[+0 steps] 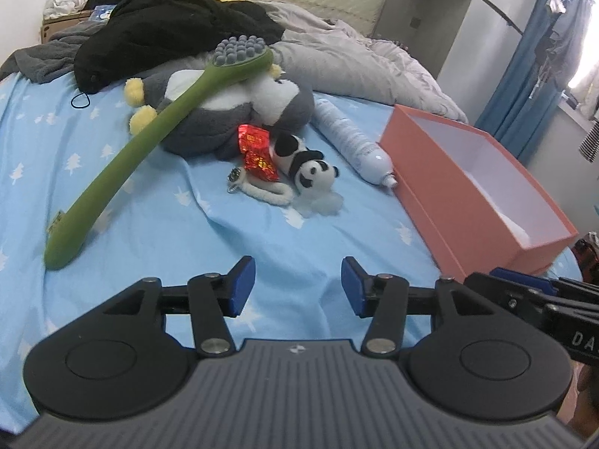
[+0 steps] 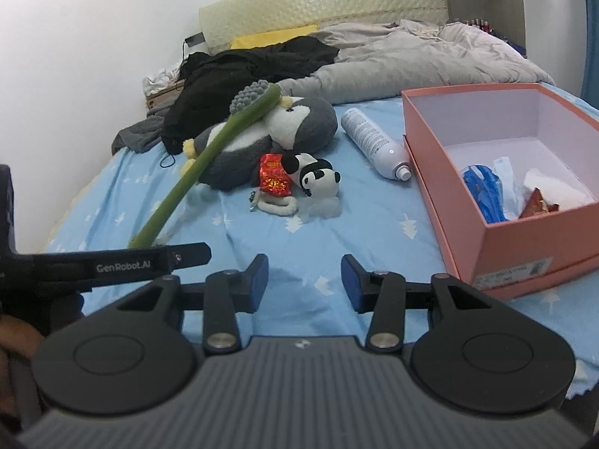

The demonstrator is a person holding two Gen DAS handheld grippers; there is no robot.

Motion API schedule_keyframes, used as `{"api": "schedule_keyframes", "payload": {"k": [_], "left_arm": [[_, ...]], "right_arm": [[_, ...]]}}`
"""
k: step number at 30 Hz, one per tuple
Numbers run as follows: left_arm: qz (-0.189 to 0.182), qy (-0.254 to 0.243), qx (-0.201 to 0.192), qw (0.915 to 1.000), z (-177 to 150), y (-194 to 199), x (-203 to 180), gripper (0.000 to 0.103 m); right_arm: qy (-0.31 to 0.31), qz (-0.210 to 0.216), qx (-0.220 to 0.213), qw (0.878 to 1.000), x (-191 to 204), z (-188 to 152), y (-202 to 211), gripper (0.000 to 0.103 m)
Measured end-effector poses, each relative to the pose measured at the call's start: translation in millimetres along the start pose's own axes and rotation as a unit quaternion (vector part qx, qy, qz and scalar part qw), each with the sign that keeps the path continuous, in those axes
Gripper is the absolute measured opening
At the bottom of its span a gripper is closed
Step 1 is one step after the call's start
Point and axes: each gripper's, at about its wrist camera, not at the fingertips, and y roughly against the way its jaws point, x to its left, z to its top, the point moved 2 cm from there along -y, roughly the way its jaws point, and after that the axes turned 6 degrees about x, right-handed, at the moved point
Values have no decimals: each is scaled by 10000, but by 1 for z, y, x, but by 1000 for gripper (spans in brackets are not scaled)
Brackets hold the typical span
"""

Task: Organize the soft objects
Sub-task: 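Move both open grippers back toward the panda plush and keychain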

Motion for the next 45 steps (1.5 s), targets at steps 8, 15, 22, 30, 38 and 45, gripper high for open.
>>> {"api": "schedule_keyframes", "payload": {"k": [8,15,22,30,38,45], "left_arm": [[135,117,-13,9998,37,-62,27,57],[245,78,19,9997,64,-118,48,57],[273,218,45,9994,89,-157,64,57],[288,36,155,9995,101,-194,70,57],[333,-178,258,9990,104,-212,67,50],[341,-233,279,9988,99,-211,59,22]], "right_arm": [[147,-41,58,9999,-7,19,-55,57],[141,-70,77,9998,-14,38,-112,57],[84,-19,339,9994,-27,46,-163,57],[32,86,426,9991,-35,53,-203,56],[-133,354,445,9983,-38,60,-228,53],[-72,357,465,9983,-35,58,-231,42]]}}
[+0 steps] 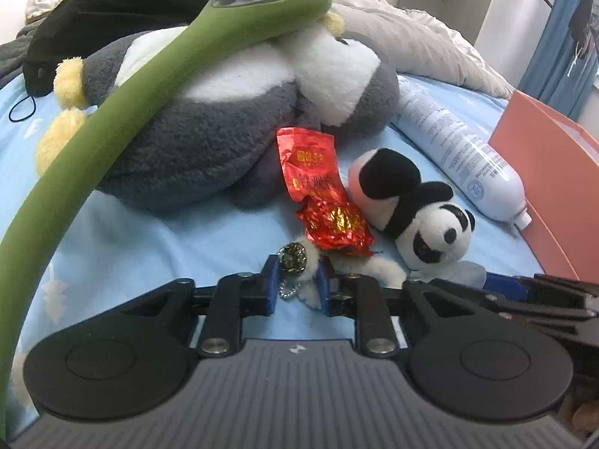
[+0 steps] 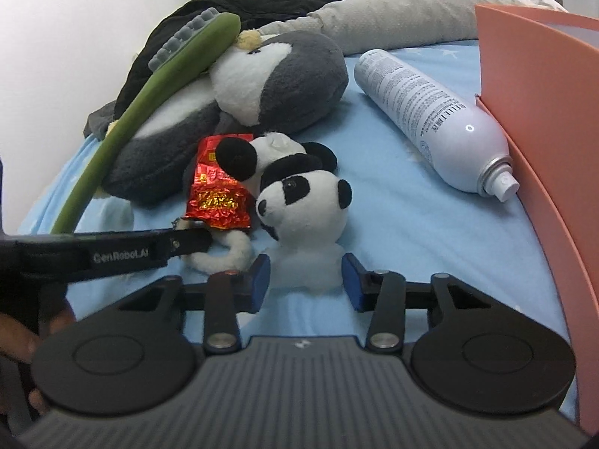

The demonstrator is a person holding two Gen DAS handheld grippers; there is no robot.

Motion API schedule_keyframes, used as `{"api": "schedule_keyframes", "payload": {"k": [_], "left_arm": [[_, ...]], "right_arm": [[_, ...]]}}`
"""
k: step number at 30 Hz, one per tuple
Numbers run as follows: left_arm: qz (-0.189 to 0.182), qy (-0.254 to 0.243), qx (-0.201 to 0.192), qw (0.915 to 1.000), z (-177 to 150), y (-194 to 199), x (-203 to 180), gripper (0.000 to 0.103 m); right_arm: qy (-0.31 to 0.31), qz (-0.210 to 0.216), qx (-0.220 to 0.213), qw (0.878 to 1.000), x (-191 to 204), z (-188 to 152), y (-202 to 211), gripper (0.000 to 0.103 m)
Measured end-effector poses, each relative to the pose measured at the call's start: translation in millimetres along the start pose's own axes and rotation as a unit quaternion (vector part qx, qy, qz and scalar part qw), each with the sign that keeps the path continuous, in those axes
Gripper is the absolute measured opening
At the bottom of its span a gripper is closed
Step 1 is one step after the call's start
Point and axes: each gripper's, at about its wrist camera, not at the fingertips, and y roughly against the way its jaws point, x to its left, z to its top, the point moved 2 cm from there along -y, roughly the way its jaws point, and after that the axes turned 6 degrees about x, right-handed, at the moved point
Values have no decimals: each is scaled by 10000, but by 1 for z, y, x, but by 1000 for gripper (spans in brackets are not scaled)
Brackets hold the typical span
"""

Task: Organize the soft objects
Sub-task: 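Move both open grippers back toward the panda plush and keychain, then grasp the gold keychain with the left gripper while the right gripper grasps the clear plastic piece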

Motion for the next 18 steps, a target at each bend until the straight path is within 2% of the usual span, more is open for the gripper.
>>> {"api": "schedule_keyframes", "payload": {"k": [5,7,8,11,18], "left_arm": [[-50,200,-12,9998,-6,9,1,21],[-100,283,23,9995,-9,14,2,21],[-110,310,33,9995,-12,17,2,21],[-94,371,28,9993,-19,29,1,21],[-135,515,-31,9986,-36,61,-1,21]], "right_arm": [[59,-90,19,9999,1,-3,6,36],[25,-100,39,9999,2,-5,11,25],[6,-102,43,9999,2,-6,13,24],[-41,-83,58,9999,3,-10,21,11],[-80,-117,2,9999,7,-22,46,4]]}}
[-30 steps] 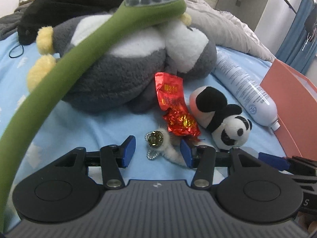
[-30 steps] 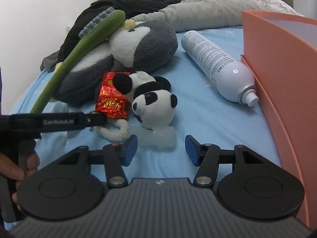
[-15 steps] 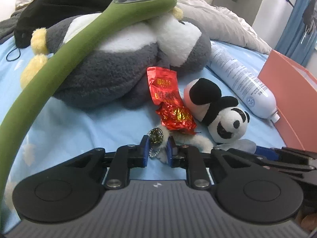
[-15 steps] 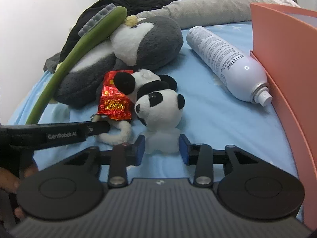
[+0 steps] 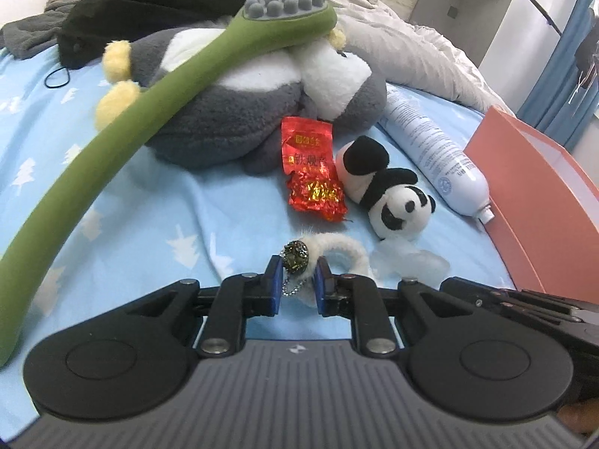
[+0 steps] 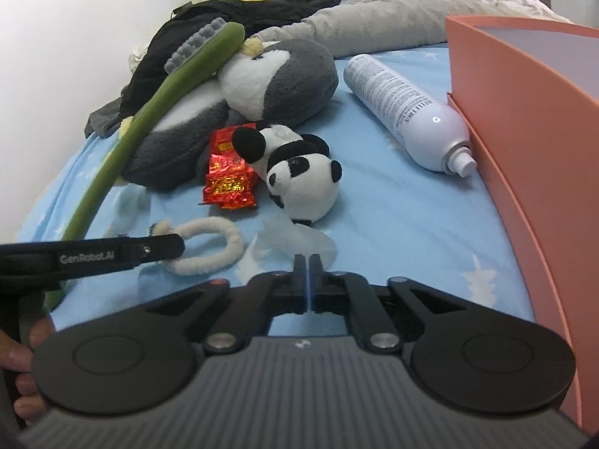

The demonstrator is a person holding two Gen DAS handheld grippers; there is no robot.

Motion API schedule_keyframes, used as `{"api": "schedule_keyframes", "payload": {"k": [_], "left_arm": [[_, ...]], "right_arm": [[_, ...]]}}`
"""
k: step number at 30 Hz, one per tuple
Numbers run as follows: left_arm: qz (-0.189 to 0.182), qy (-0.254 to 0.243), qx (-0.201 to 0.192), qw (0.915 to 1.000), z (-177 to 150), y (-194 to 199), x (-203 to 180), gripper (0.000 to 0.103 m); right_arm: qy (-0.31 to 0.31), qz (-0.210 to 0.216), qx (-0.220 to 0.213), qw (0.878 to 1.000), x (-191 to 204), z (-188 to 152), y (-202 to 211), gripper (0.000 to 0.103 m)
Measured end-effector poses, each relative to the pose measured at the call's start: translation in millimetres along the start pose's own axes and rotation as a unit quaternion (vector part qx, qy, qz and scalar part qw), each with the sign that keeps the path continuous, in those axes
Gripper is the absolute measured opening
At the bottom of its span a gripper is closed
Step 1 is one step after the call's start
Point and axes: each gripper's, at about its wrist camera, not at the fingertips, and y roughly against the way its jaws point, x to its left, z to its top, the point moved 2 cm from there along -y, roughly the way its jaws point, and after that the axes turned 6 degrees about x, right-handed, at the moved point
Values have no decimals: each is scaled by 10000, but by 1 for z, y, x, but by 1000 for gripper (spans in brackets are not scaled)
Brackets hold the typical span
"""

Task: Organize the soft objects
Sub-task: 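Grasp the gold keychain with the left gripper while the right gripper grasps the clear plastic piece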

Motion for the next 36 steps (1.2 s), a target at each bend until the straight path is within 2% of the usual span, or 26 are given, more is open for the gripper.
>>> {"api": "schedule_keyframes", "payload": {"k": [8,10,12,13,19,24,25,26,27,31,36], "left_arm": [[-30,49,-20,10000,-12,14,-3,21],[-29,48,-9,10000,-14,13,-3,21],[-40,57,12,10000,-14,11,-3,21],[-41,60,21,10000,-14,10,-3,21],[-95,101,134,9998,-16,0,-1,21],[-101,100,182,9997,-17,-4,0,21],[-100,107,178,9997,-17,-4,0,21],[-106,121,171,9997,-17,-3,0,21],[-119,147,146,9997,-18,-2,1,21],[-164,240,20,9996,-16,8,2,21],[-182,238,-106,9995,-16,25,-1,21]], "right_arm": [[10,-192,-125,9997,-2,0,9,8],[139,-230,-103,9996,-2,4,6,14],[243,-229,-105,9994,-2,7,2,46],[253,-192,-140,9994,-3,8,1,49],[215,64,-68,9997,-10,15,-18,47],[35,441,127,9989,-16,15,-33,46],[5,482,123,9988,-17,14,-34,45],[-26,538,120,9985,-17,14,-34,38],[-36,620,145,9980,-16,13,-34,34],[69,568,111,9983,-9,13,-26,25],[104,424,46,9990,-5,11,-10,23]]}}
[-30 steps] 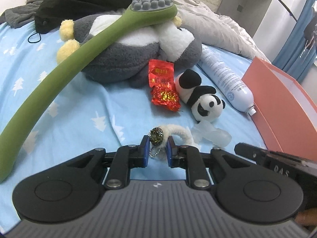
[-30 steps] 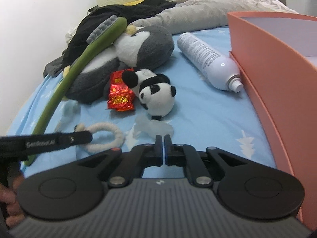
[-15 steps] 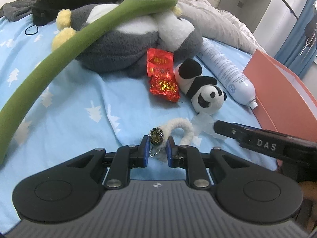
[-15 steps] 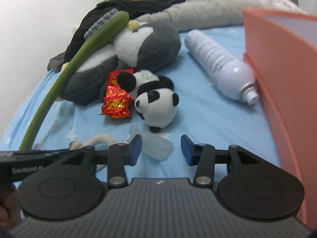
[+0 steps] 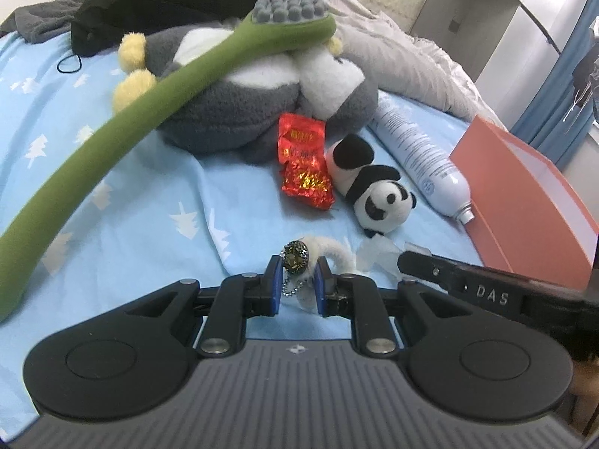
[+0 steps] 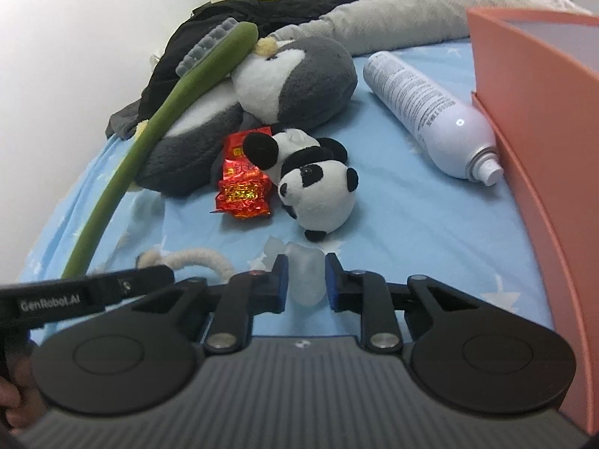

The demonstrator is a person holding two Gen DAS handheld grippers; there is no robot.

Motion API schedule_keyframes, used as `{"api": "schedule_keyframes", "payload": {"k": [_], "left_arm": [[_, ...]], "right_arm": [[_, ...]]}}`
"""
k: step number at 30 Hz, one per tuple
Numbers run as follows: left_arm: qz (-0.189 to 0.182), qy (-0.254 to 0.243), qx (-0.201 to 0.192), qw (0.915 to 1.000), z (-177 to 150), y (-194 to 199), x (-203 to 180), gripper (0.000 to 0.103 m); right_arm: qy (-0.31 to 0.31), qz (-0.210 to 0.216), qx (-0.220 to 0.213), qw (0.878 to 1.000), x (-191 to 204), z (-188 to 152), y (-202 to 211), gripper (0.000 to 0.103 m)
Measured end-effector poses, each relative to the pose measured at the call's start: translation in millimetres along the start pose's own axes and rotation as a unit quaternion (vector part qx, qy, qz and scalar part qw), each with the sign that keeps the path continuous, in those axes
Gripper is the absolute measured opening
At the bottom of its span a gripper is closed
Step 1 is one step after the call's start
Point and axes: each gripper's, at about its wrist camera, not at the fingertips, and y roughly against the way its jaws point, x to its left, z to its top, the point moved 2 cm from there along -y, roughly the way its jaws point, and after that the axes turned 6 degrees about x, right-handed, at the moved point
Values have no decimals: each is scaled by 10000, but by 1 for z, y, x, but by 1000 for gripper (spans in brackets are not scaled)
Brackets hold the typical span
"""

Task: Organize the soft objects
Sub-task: 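Grasp the gold keychain with the left gripper while the right gripper grasps the clear plastic piece, then carry the keychain and clear plastic piece with both grippers toward the pink box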

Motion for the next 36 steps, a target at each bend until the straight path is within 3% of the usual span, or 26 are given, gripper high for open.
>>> {"api": "schedule_keyframes", "payload": {"k": [11,23,31,36], "left_arm": [[-192,-159,-133,9996,-15,40,-25,21],[-257,-470,35,9986,-38,82,-52,21],[-440,-568,28,9974,-31,102,-74,21],[-570,-781,-72,9953,-14,113,-96,21]], "right_arm": [[-112,-323,-171,9993,13,-30,63,23],[-139,-696,-369,9968,29,-51,121,24],[-57,-844,-581,9947,33,-45,153,24],[-35,-880,-1006,9910,36,-26,181,24]]}}
